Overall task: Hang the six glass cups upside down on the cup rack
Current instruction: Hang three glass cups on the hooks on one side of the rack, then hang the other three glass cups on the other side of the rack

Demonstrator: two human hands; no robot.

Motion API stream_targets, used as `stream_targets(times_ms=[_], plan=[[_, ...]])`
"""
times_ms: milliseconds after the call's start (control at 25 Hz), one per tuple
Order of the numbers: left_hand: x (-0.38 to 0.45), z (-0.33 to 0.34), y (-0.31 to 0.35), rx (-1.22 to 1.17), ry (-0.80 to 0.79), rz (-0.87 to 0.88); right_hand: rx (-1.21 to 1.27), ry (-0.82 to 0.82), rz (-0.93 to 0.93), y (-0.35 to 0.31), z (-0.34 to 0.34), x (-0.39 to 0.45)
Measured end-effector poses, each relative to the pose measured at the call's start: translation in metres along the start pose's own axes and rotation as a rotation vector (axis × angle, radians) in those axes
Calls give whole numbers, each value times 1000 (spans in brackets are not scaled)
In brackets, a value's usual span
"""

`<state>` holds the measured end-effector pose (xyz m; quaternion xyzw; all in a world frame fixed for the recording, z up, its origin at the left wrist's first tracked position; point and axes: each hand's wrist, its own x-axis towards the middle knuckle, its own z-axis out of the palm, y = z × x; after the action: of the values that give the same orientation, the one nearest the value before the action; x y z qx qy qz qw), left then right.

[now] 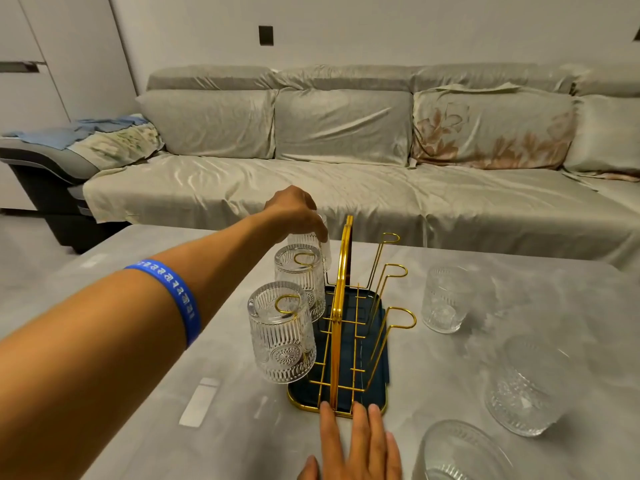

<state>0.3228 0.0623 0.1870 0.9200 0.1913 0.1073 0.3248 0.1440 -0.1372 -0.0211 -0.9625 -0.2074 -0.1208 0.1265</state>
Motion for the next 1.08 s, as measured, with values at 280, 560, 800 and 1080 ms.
stream_targets(times_ms=[280, 560, 800, 1080], plan=[[-3, 8, -5, 20, -21, -4, 87, 25, 25, -2, -1, -2], [-16, 6, -12, -74, 3, -31, 144, -17, 31, -8, -18, -7], [-147, 6, -96, -633, 535, -284, 106, -107, 59, -5, -32, -23], [-261, 79, -149, 70, -55, 190, 177, -125, 21, 2, -42, -49]])
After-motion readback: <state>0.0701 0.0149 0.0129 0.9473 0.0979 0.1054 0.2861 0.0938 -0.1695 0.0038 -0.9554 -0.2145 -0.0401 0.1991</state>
